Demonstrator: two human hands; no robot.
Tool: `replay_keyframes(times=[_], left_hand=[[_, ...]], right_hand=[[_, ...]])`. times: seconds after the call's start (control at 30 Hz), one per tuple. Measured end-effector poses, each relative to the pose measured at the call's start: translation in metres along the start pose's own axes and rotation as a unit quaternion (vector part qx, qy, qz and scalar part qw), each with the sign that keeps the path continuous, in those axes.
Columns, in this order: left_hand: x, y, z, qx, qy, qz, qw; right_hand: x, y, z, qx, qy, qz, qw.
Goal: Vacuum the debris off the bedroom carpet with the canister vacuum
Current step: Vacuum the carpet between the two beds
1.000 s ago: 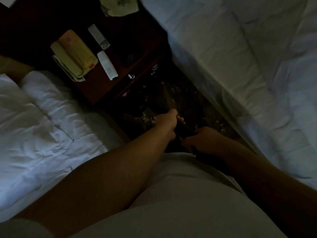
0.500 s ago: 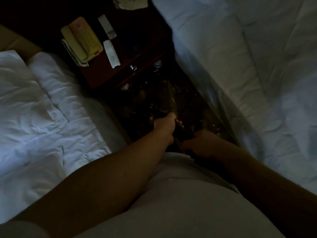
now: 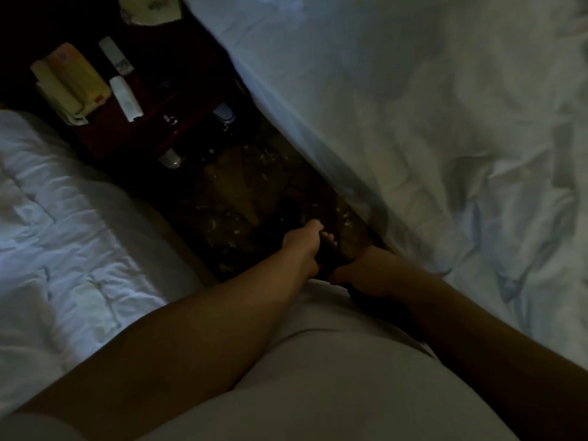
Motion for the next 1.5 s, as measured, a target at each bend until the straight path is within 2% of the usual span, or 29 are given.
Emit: replay_keyframes(times=[0.13,0.37,0.53,0.7,0.83,1.03,1.5], left_hand=[[-0.024,-0.057,0.015,-0.042,0.007,-0.068,0.997],[-0.047,-0.126,0.039,-0.102,0.026,-0.12,0.987],[-0.044,-0.149,0.052,-0.118,0.019,-0.134,0.984],[-0.023,-0.144,0.047,-0.112,0.005,-0.146,0.983],[0.01,-0.123,0.033,-0.084,-0.014,-0.145,0.986],[0.086,-0.068,0.001,-0.063,-0.012,-0.11,0.992],[0.272,0.074,-0.075,-0.036,-0.011,-0.086,0.996]], right_hand=[[0.053,0.025,0.021,0.029,-0.051,-0.078,0.995],[0.111,0.046,0.05,0.057,-0.06,-0.152,0.985],[0.124,0.052,0.054,0.101,-0.066,-0.193,0.974],[0.11,0.055,0.044,0.101,-0.069,-0.209,0.97],[0.077,0.059,0.022,0.102,-0.056,-0.186,0.976],[-0.01,0.059,-0.02,0.079,-0.031,-0.127,0.988],[-0.233,0.036,-0.109,0.041,-0.006,-0.116,0.992]])
Point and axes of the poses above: each hand's wrist, its own z-axis away from the middle knuckle, its own y-axis out of the back of the hand, x = y × z, the point moved 2 cm from there along -z, towards the middle knuckle, and after that the axes turned 11 degrees about -z, right-handed, at the moved point
